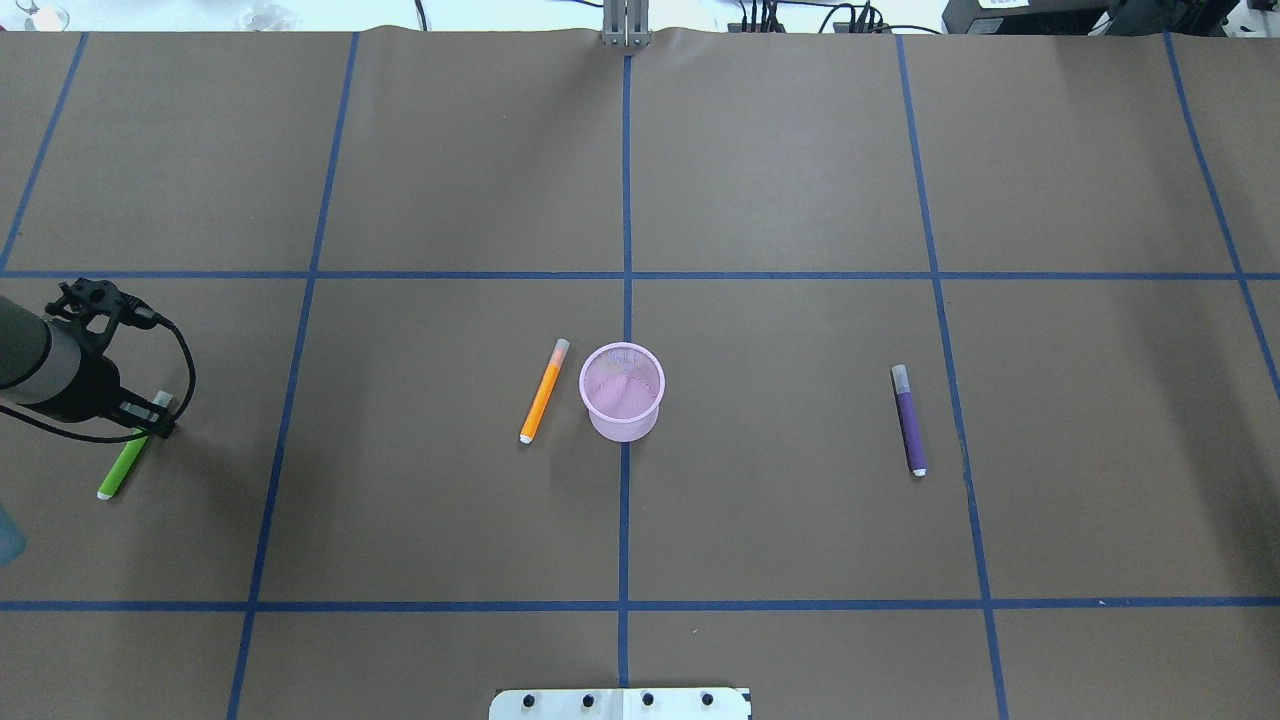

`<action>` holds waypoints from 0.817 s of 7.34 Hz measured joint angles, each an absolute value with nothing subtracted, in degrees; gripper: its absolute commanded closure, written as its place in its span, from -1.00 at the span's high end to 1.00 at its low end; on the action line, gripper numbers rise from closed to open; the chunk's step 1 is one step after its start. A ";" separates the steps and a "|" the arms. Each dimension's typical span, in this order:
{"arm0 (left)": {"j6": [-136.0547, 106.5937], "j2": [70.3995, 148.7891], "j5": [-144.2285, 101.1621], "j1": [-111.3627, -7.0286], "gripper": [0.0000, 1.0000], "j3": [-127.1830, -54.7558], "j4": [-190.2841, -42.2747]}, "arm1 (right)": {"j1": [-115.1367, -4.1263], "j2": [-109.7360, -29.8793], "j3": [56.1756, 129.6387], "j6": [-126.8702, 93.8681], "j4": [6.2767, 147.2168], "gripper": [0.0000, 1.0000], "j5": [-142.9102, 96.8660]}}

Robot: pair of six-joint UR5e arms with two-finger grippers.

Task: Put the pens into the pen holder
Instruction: 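Close the left gripper on the green marker's cap end, then lift the green marker upright with the left gripper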

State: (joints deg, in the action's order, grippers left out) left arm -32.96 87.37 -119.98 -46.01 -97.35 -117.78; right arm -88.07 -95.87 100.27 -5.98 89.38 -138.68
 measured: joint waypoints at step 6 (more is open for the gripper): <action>-33.84 84.71 -123.17 -48.85 -1.00 -107.30 -117.55 | -88.07 -95.12 99.42 -6.07 89.06 1.00 -138.64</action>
State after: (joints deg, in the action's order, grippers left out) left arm -33.84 84.71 -123.17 -48.85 -107.30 -117.55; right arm -88.07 -95.12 99.42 -6.07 89.06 -138.64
